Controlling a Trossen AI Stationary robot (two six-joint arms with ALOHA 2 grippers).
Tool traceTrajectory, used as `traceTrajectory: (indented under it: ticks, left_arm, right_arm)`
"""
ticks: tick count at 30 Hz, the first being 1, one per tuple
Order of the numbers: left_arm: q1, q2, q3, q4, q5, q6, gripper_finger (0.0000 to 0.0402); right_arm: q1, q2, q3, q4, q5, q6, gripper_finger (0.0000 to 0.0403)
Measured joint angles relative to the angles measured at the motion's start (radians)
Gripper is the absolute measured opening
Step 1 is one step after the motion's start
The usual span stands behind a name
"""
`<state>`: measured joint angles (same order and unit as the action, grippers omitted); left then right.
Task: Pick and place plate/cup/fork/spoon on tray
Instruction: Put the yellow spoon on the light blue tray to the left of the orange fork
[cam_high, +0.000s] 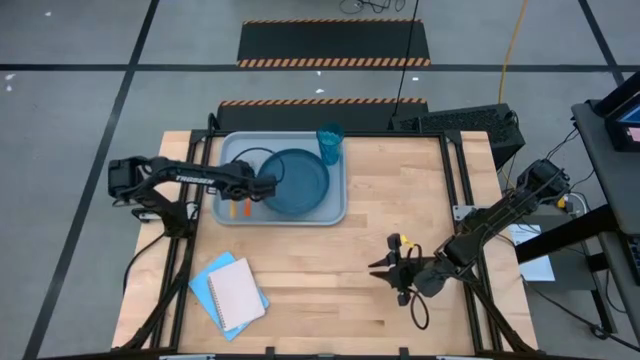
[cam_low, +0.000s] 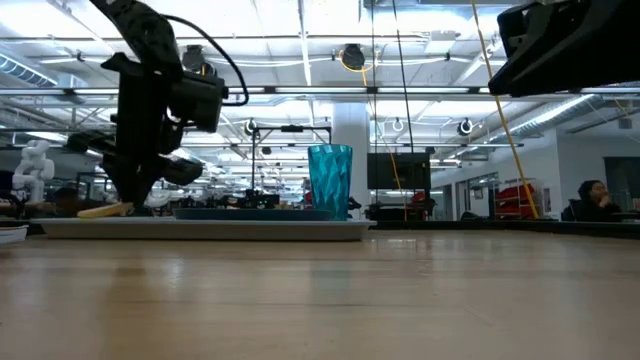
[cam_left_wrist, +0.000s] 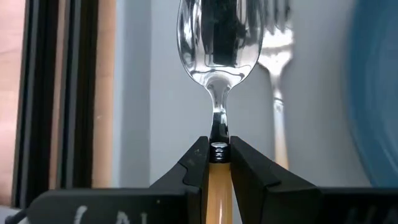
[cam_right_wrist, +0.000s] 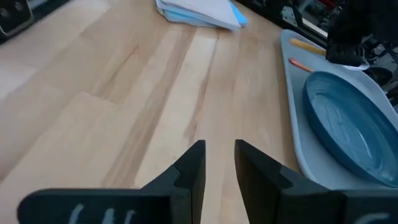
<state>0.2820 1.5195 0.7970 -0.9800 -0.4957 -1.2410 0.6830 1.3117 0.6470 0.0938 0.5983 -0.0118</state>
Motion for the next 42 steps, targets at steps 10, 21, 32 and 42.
traceTrajectory:
  ticks: [10,21,32,42]
  left_arm:
    - [0.108,0.000,-0.010,0.062,0.025,0.083,0.0051]
    - [0.139,0.002,-0.010,0.069,0.034,0.084,0.0051]
    - [0.157,0.092,-0.010,0.078,0.036,0.088,0.0051]
    - [0.157,0.105,-0.010,0.073,0.053,0.115,0.0060]
  right_arm:
    - [-0.073,0.000,0.000,-0.003,-0.001,-0.083,0.0080]
    - [-0.190,0.000,0.000,-0.001,-0.001,-0.229,0.0080]
    - [-0.264,-0.053,0.000,-0.002,-0.080,-0.270,0.0080]
    - [-0.264,-0.061,0.000,-0.009,-0.080,-0.264,0.0080]
